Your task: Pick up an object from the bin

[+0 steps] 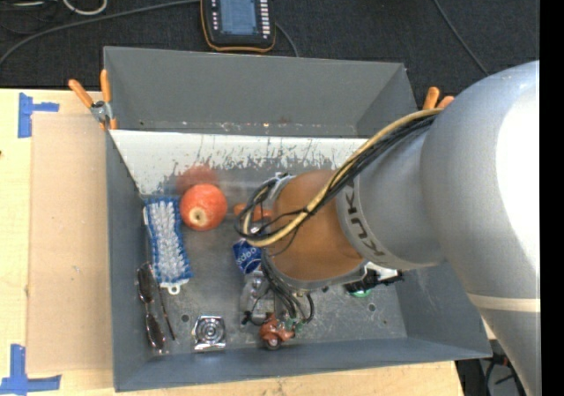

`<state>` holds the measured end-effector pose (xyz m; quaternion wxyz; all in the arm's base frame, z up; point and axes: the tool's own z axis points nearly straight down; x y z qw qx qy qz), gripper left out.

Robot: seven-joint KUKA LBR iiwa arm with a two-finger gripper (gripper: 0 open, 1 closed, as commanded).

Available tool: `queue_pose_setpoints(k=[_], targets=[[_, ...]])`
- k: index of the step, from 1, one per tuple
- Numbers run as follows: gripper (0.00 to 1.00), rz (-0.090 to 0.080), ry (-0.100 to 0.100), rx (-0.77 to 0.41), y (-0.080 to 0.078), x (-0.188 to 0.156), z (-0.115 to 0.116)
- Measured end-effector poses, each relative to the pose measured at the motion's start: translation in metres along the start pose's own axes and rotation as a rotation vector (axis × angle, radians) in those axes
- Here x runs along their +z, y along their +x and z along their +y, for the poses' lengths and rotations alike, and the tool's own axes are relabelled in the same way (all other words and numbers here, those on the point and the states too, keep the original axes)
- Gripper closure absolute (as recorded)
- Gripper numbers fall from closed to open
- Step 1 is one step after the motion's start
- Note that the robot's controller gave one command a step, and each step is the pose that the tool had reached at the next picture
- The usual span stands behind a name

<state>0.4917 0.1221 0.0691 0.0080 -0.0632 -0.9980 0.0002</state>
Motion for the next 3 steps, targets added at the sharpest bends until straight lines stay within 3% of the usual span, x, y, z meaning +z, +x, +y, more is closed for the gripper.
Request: queue_pose_setpoints(k=[1,2,3], targets=[[1.0,-0.014,-0.003,0.001,-0.004,-0.092,-0.047],[1.0,0.008,-0.001,-0.288,0.012,-0.155,-0.061],[1.0,0.009,-0.001,-0.361,0.01,-0.241,-0.053]])
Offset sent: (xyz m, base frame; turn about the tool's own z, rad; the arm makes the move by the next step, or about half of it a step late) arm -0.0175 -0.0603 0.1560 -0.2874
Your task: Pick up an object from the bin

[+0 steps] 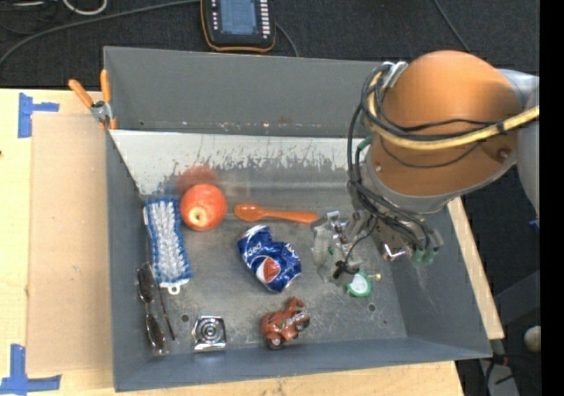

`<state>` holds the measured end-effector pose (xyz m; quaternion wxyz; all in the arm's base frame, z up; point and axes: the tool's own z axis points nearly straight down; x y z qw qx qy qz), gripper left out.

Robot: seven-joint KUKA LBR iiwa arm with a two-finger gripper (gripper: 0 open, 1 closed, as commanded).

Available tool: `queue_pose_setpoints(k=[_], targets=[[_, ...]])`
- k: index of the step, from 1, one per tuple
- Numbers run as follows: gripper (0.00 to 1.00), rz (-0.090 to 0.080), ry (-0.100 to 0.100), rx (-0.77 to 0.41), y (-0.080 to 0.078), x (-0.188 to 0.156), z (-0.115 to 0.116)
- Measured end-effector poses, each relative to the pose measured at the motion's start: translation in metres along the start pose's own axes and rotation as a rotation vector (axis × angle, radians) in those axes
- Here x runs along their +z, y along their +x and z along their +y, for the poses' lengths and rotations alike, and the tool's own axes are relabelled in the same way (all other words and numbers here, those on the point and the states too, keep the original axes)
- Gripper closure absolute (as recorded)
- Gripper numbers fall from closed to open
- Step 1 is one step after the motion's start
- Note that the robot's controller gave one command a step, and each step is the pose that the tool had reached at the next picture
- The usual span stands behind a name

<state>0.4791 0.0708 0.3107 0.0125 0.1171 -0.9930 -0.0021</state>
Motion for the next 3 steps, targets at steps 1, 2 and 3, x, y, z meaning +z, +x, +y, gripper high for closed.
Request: queue_pose_setpoints(k=[1,2,3], targets=[[1.0,-0.004,0.001,0.057,-0.014,0.059,-0.019],[1.0,-0.008,0.0,-0.021,-0.01,0.049,-0.002],[1.0,0.002,0.0,0.035,-0.012,0.121,-0.025]])
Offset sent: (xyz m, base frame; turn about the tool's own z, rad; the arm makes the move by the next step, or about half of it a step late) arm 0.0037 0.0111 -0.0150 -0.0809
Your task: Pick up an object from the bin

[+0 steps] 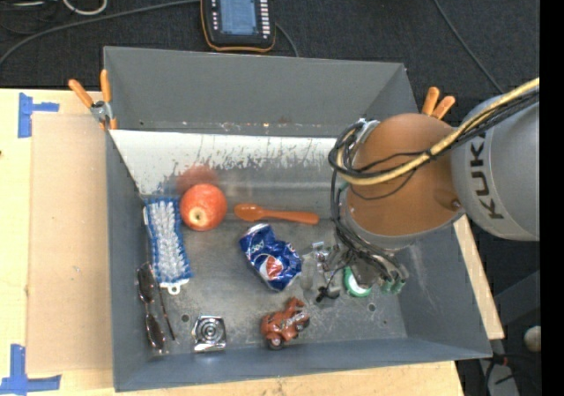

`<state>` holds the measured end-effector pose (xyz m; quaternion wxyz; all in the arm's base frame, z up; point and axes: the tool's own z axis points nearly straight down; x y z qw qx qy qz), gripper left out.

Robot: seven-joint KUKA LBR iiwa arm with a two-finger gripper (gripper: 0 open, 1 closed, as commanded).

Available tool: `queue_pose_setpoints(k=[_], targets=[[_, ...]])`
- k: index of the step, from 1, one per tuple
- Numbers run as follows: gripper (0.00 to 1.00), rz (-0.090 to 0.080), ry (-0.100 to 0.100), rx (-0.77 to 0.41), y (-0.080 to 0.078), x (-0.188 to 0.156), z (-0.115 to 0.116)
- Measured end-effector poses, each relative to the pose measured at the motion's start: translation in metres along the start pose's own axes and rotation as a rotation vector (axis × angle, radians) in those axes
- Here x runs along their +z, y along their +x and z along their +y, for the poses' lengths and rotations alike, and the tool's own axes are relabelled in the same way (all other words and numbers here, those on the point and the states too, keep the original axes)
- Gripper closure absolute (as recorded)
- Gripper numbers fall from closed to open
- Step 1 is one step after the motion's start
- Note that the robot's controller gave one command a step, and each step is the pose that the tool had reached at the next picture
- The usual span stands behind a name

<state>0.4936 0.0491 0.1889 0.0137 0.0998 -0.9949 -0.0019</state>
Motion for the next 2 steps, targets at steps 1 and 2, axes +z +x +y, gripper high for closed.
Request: queue_pose_setpoints(k=[1,2], targets=[[1.0,-0.024,0.001,-0.077,0.018,-0.038,0.028],[1.0,0.012,0.0,0.013,-0.002,0.015,0.004]])
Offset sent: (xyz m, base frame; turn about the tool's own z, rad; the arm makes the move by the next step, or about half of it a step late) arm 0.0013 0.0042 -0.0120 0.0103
